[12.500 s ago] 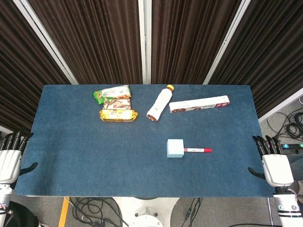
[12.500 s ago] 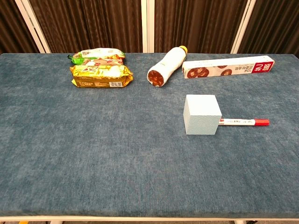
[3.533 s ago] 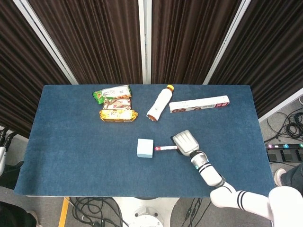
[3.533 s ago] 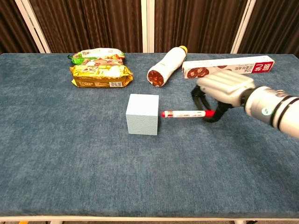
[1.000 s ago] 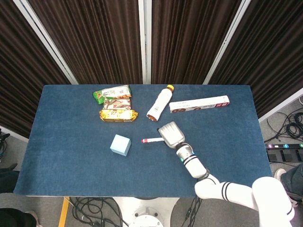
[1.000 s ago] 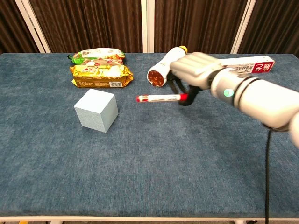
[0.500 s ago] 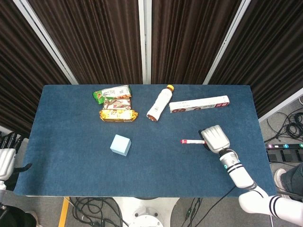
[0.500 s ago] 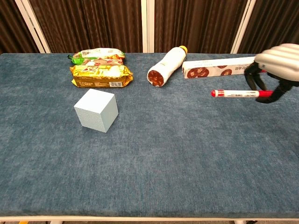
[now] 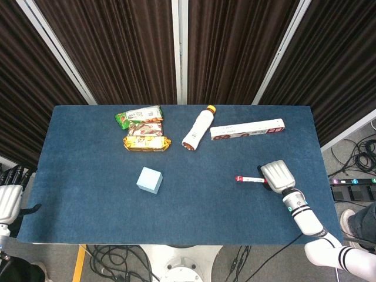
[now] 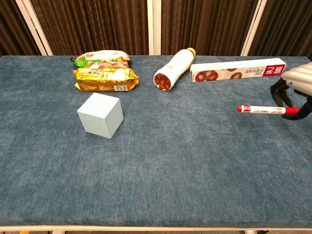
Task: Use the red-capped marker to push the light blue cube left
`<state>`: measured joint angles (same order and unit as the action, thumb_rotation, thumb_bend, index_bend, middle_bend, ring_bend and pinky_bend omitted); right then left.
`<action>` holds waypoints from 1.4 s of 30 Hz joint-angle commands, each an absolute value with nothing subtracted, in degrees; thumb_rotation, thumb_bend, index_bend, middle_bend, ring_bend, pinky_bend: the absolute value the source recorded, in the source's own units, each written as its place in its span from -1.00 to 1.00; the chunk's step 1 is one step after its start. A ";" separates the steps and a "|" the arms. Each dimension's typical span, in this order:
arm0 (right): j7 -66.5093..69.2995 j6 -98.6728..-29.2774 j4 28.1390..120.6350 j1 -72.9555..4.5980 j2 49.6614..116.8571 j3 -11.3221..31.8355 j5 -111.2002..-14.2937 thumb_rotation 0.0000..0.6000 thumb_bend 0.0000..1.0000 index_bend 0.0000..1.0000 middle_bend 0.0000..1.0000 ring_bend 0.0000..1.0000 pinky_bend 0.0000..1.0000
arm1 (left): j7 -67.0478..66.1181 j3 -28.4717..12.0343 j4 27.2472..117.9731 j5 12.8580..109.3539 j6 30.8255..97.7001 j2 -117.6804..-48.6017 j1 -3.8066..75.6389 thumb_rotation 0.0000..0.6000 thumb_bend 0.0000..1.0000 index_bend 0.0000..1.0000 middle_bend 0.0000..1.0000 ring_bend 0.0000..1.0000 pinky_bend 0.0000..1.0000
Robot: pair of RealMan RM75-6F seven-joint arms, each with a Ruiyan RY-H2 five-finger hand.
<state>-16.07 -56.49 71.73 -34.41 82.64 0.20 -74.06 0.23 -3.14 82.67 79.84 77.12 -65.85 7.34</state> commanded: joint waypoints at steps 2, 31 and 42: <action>-15.90 -55.43 70.89 -34.58 83.69 0.53 -74.20 1.00 -0.56 0.30 0.29 0.90 1.00 | 0.53 -2.85 82.31 79.84 77.22 -65.91 7.06 1.00 -0.88 -0.63 -0.79 -0.97 -0.79; -13.43 -69.35 78.63 -27.32 69.91 3.64 -78.84 1.00 -0.99 -0.06 0.00 0.17 0.53 | 0.69 -3.41 84.89 80.69 78.84 -64.30 7.24 1.00 -0.88 -0.63 -0.79 -0.97 -0.79; -10.33 -71.00 82.34 -16.27 57.87 -0.61 -73.25 -0.19 -1.00 -1.00 -1.00 -1.00 -1.00 | 2.67 -3.57 85.34 81.30 79.31 -63.97 7.36 1.00 -0.92 -0.63 -0.79 -0.97 -0.79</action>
